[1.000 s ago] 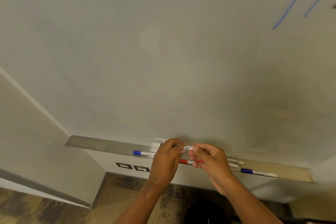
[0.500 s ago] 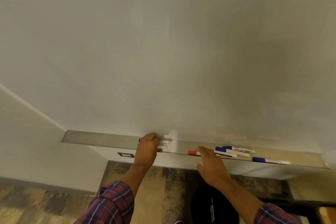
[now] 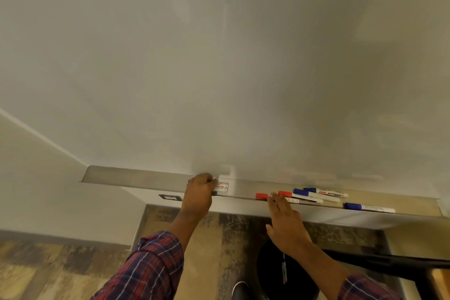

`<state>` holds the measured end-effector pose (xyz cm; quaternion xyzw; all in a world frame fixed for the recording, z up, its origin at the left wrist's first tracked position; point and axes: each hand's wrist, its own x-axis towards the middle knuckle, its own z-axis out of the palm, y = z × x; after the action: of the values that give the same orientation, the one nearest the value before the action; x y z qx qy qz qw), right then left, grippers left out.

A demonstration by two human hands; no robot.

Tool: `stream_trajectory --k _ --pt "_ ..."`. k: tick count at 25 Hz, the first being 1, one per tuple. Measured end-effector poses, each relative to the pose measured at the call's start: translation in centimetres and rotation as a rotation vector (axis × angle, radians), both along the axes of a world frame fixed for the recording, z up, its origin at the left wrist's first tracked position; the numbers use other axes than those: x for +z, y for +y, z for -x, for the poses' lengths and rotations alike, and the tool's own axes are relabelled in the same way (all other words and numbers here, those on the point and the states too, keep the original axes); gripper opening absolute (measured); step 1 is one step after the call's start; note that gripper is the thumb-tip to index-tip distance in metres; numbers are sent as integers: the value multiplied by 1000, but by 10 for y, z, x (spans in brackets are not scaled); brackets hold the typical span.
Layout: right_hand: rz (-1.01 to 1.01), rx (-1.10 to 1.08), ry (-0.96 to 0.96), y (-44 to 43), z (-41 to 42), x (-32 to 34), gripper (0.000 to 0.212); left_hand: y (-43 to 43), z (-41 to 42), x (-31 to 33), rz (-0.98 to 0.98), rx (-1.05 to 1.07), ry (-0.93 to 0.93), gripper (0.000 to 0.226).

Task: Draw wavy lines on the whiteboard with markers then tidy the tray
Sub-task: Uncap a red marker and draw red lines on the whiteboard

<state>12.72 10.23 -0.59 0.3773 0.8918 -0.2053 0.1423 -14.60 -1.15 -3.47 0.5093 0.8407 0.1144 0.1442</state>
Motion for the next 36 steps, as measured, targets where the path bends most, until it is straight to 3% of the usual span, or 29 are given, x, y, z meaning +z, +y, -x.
stream_trajectory --k 6,25,31,33,36 --pt "-52 2 -5 3 4 0 77 -6 -11 2 -13 -62 186 42" --pt "-283 133 -129 35 33 10 51 -3 -27 21 -82 -3 144 37" --pt "-219 76 78 28 34 19 47 4 -56 37 -233 51 45 37" --pt "-154 -56 276 22 37 32 33 6 -72 46 -312 50 -4 35" --pt "133 -269 584 13 33 64 17 13 -99 63 -462 121 -144 37"
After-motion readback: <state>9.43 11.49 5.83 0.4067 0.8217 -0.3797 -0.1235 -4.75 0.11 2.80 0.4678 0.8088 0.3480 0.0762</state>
